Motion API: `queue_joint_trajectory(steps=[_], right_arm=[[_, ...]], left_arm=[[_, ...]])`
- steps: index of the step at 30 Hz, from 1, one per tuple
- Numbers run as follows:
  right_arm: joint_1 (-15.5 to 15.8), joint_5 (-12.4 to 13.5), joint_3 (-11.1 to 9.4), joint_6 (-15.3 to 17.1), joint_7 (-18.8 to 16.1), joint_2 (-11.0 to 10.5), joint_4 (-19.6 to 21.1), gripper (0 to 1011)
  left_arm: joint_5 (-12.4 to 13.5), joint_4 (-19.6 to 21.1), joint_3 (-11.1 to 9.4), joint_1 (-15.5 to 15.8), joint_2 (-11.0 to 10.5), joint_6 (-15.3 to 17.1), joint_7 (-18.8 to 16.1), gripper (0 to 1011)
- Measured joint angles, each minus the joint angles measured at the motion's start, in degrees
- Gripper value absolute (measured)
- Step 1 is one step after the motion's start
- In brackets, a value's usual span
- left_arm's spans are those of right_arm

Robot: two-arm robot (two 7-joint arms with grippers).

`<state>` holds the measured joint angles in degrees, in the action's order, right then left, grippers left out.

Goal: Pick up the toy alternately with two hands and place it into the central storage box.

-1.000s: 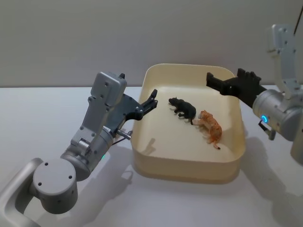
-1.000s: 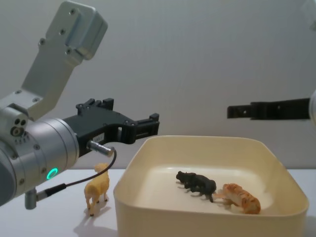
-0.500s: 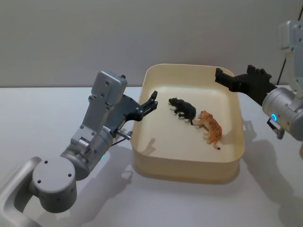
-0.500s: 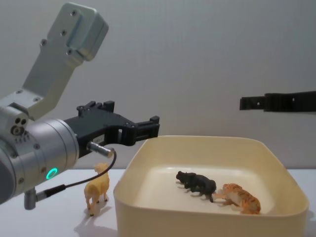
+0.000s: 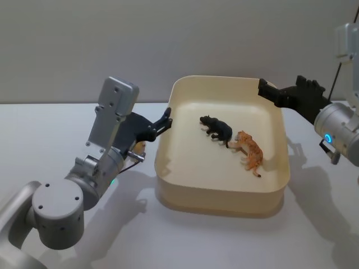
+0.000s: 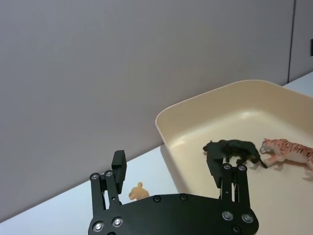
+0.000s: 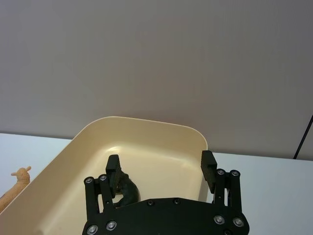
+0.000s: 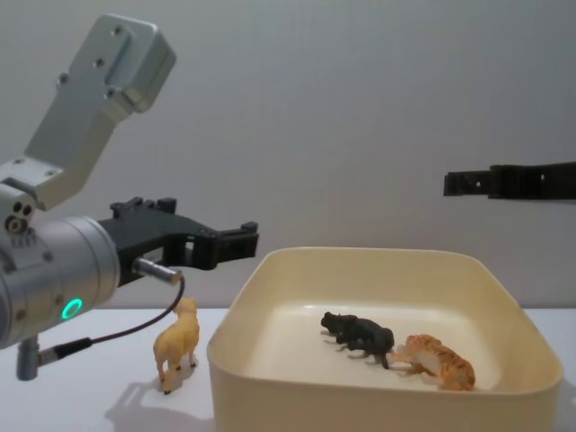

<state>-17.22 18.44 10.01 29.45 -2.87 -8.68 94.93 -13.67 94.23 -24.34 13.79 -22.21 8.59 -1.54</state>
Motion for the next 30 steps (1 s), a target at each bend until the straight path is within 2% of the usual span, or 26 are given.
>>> queue_joint_trajectory(steps=[6,14,23,30], right_arm=[[0.06,0.12,-0.08,-0.01,0.07,-0.05,0.14,1001],[0.10,0.18,-0.13,-0.01,0.11,-0.08,0.24,1001],[0.14,0.23,-0.16,-0.01,0.15,-0.12,0.30,1001],[0.15,0.25,-0.17,-0.01,0.16,-0.13,0.32,1001]], left_arm=[[-0.94,0.11,0.63,0.00,0.01,2.70,-1.43,1001],[-1.81,-0.78,1.03,0.41,0.46,5.16,-1.10,1001],[-2.41,-2.26,1.15,0.70,1.11,7.03,-0.62,1001],[-2.86,-3.06,1.51,0.51,1.35,8.06,-2.61,1001]])
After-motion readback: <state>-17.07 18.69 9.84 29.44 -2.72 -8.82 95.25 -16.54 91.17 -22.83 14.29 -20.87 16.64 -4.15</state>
